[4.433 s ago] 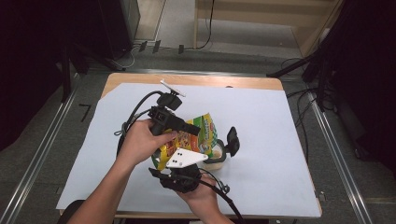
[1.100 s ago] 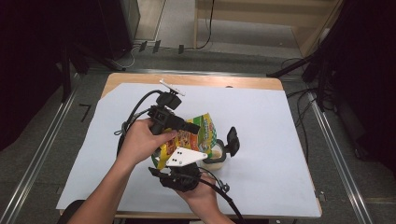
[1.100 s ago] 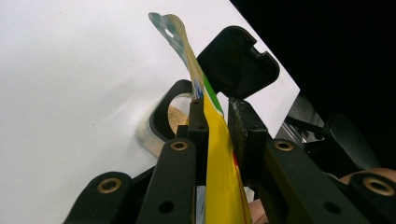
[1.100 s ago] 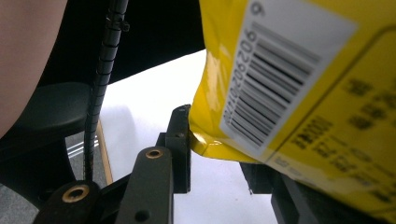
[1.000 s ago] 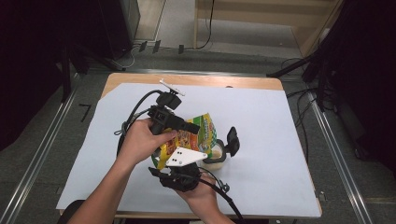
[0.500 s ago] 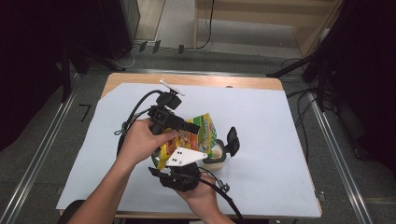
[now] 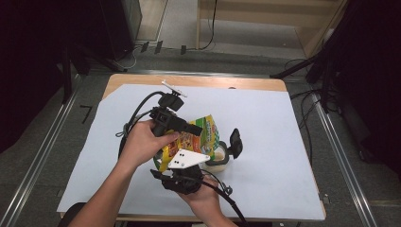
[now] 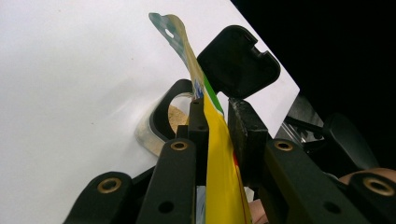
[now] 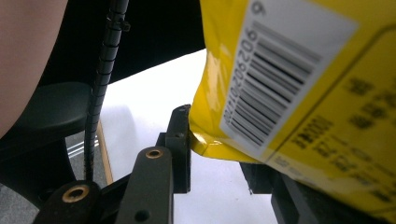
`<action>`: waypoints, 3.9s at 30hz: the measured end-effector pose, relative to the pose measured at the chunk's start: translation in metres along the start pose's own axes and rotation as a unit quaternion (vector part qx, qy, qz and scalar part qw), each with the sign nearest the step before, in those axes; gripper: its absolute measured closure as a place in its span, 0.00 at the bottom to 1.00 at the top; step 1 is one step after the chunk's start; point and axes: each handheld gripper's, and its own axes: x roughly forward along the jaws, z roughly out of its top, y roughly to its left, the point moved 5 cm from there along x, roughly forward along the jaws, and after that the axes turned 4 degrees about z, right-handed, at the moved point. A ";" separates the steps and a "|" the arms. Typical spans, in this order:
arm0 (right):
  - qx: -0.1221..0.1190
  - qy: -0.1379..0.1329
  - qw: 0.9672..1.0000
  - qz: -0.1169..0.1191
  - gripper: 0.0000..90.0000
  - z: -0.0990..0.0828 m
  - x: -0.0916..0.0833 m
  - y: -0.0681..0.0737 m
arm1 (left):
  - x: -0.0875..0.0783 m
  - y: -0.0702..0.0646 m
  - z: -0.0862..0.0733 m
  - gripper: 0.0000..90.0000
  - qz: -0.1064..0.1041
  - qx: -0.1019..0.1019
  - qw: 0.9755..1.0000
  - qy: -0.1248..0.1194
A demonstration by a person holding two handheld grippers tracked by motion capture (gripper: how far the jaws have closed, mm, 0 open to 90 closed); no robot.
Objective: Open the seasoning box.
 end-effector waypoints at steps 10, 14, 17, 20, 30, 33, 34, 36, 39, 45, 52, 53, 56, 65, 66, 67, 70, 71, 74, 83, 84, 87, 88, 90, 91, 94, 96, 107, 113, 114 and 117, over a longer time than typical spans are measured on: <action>0.000 0.000 1.000 0.000 0.77 0.000 0.000 0.000 | 0.000 0.000 0.000 0.89 0.000 0.000 1.000 0.000; 0.000 0.000 1.000 0.000 0.77 0.000 0.000 0.000 | 0.000 0.000 0.000 0.89 0.000 -0.001 1.000 0.000; 0.000 0.001 1.000 0.000 0.77 0.000 0.000 0.000 | 0.001 0.000 0.000 0.89 -0.001 -0.002 1.000 -0.001; 0.001 0.001 1.000 0.000 0.77 0.000 0.000 0.000 | 0.001 0.000 0.000 0.89 -0.002 -0.002 1.000 0.000; 0.002 0.002 1.000 0.000 0.77 -0.001 0.000 -0.003 | 0.003 0.003 0.002 0.89 -0.003 -0.002 1.000 0.002; 0.003 0.003 1.000 -0.001 0.77 -0.001 0.000 -0.004 | 0.005 0.004 0.002 0.89 -0.003 0.000 1.000 0.003; 0.005 0.004 1.000 0.000 0.77 -0.002 0.000 -0.004 | 0.006 0.004 0.002 0.89 -0.003 0.000 1.000 0.004; 0.005 0.004 1.000 0.000 0.77 -0.002 0.000 -0.005 | 0.007 0.004 0.002 0.89 -0.002 0.001 1.000 0.004; 0.008 0.005 1.000 0.000 0.77 -0.003 0.000 -0.005 | 0.008 0.004 0.003 0.89 -0.003 0.000 1.000 0.006; 0.008 0.006 1.000 -0.001 0.77 -0.003 0.000 -0.006 | 0.008 0.005 0.003 0.89 -0.004 0.002 1.000 0.005; 0.005 0.007 1.000 -0.002 0.77 -0.004 0.000 -0.007 | 0.009 0.005 0.003 0.89 -0.004 0.004 1.000 0.003; 0.006 0.007 1.000 -0.002 0.77 -0.004 0.000 -0.007 | 0.009 0.005 0.003 0.89 -0.004 0.004 1.000 0.003; 0.006 0.007 1.000 -0.002 0.77 -0.004 0.000 -0.007 | 0.009 0.005 0.004 0.89 -0.005 0.003 1.000 0.002; 0.003 0.007 1.000 -0.005 0.77 -0.003 0.000 -0.009 | 0.008 0.005 0.005 0.89 -0.006 0.004 1.000 -0.003; 0.003 0.007 1.000 -0.004 0.77 -0.003 0.000 -0.009 | 0.008 0.005 0.005 0.89 -0.006 0.004 1.000 -0.003; 0.003 0.007 1.000 -0.005 0.77 -0.003 0.000 -0.009 | 0.007 0.005 0.005 0.89 -0.005 0.004 1.000 -0.004; 0.002 0.006 1.000 -0.005 0.77 -0.002 0.000 -0.009 | 0.007 0.005 0.005 0.89 -0.005 0.004 1.000 -0.005; 0.001 0.006 1.000 -0.005 0.77 -0.002 0.000 -0.009 | 0.007 0.005 0.005 0.89 -0.005 0.003 1.000 -0.007; 0.000 0.006 1.000 -0.006 0.77 -0.002 0.000 -0.009 | 0.006 0.004 0.005 0.89 -0.005 0.003 1.000 -0.008; -0.001 0.006 1.000 -0.007 0.77 -0.001 0.000 -0.011 | 0.006 0.004 0.007 0.89 -0.002 0.006 1.000 -0.011; -0.002 0.005 1.000 -0.007 0.77 0.000 0.000 -0.011 | 0.005 0.004 0.008 0.89 -0.002 0.007 1.000 -0.011; -0.002 0.004 1.000 -0.008 0.77 0.000 -0.001 -0.012 | 0.004 0.004 0.009 0.89 -0.001 0.010 1.000 -0.013; -0.003 0.004 1.000 -0.009 0.77 0.001 -0.001 -0.012 | 0.004 0.003 0.009 0.89 -0.001 0.008 1.000 -0.015; -0.006 0.003 1.000 -0.009 0.77 0.002 -0.001 -0.012 | 0.002 0.002 0.009 0.89 0.001 0.008 1.000 -0.019; -0.007 0.002 1.000 -0.010 0.77 0.003 -0.001 -0.012 | 0.001 0.002 0.009 0.89 0.001 0.010 1.000 -0.020; -0.009 0.004 1.000 -0.004 0.77 0.004 0.000 -0.011 | -0.001 0.003 0.009 0.89 0.006 0.010 1.000 -0.021; -0.010 0.004 1.000 -0.003 0.77 0.004 0.000 -0.012 | -0.001 0.003 0.009 0.89 0.008 0.008 1.000 -0.021; -0.006 0.005 1.000 0.001 0.77 0.005 0.001 -0.011 | -0.001 0.005 0.009 0.89 0.004 0.005 1.000 -0.018; -0.006 0.007 1.000 0.001 0.77 0.005 0.001 -0.011 | 0.000 0.006 0.009 0.89 0.003 0.002 1.000 -0.017; -0.006 0.007 1.000 0.001 0.77 0.005 0.001 -0.011 | 0.000 0.006 0.009 0.89 0.004 0.003 1.000 -0.016; -0.004 0.008 1.000 0.001 0.77 0.005 0.001 -0.011 | 0.000 0.008 0.009 0.89 0.001 0.000 1.000 -0.015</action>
